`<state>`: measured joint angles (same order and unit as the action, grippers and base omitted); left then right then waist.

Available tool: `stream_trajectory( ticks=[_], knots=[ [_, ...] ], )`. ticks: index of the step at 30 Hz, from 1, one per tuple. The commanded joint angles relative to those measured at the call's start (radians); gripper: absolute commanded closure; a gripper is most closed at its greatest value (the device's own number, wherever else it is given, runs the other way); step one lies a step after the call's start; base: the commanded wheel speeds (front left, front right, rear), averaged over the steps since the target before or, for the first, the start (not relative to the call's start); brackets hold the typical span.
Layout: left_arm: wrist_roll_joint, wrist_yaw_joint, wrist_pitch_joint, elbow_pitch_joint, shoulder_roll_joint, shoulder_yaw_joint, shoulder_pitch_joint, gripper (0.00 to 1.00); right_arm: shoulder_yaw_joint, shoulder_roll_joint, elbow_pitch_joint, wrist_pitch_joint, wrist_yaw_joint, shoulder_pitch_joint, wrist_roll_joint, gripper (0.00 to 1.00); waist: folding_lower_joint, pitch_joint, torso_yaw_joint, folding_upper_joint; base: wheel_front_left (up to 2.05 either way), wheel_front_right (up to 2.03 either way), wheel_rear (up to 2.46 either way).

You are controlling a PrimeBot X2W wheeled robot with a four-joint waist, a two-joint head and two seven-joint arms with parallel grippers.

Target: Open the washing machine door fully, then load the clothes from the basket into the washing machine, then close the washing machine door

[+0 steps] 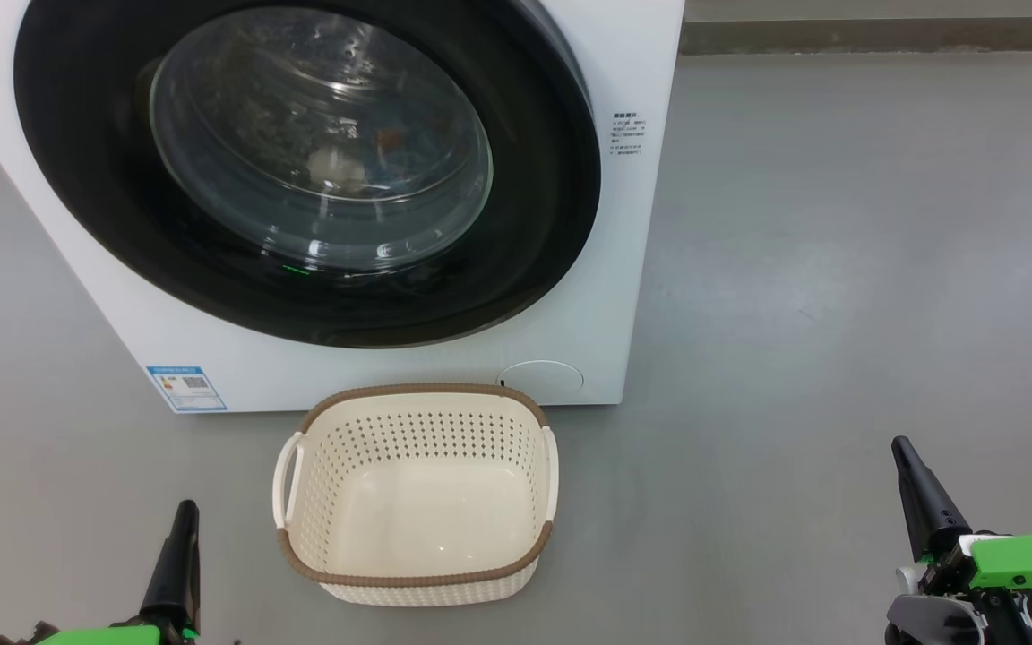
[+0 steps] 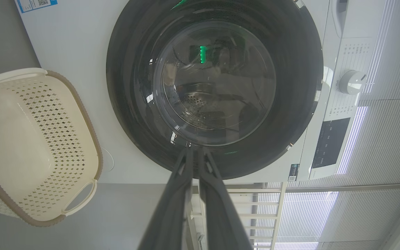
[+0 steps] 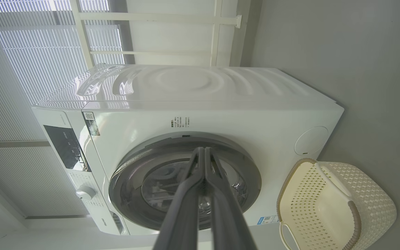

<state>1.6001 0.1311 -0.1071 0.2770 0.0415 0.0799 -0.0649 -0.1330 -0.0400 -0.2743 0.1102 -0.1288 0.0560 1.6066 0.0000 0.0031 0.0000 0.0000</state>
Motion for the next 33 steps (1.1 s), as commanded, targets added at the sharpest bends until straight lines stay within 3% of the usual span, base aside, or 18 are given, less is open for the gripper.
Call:
stream_trajectory(
  ticks=[1,33],
  knots=[
    [0.008,0.0,-0.006,-0.032,0.009,0.034,-0.043,1.0,0.018,-0.01,0.03,0.004,-0.002,0.052,0.001,1.0,0.0,0.0,0.0,0.0,0.0,0.0,0.0],
    [0.009,0.0,-0.006,-0.032,0.009,0.034,-0.043,1.0,0.018,-0.01,0.03,0.004,-0.002,0.052,0.001,1.0,0.0,0.0,0.0,0.0,0.0,0.0,0.0]
  ],
)
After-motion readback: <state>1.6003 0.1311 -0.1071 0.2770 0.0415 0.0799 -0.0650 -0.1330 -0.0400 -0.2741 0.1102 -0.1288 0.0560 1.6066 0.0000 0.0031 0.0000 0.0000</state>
